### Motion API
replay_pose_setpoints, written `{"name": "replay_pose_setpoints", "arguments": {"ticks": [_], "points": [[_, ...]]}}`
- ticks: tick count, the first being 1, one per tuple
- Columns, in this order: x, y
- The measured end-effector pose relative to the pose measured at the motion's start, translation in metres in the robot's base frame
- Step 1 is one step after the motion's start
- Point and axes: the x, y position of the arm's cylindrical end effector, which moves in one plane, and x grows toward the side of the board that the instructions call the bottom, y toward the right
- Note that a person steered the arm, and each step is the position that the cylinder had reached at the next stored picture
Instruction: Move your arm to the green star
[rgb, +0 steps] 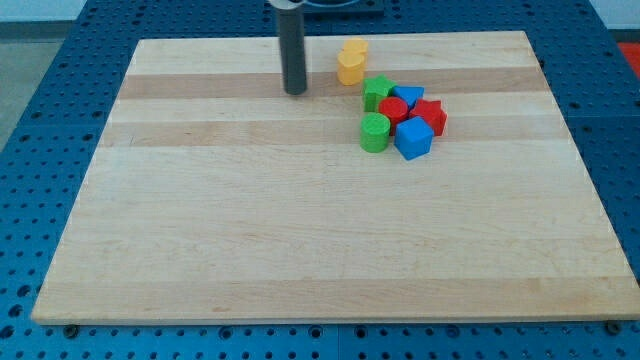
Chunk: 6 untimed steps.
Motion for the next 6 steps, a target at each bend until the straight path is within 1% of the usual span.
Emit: {"name": "replay_pose_setpoints", "arguments": {"ticks": [1,2,3,5,6], "points": [[-0.047,-0.006],[-0.089,0.018],[-0.103,0.048],[-0.103,0.163],[-0.073,0.174]]}}
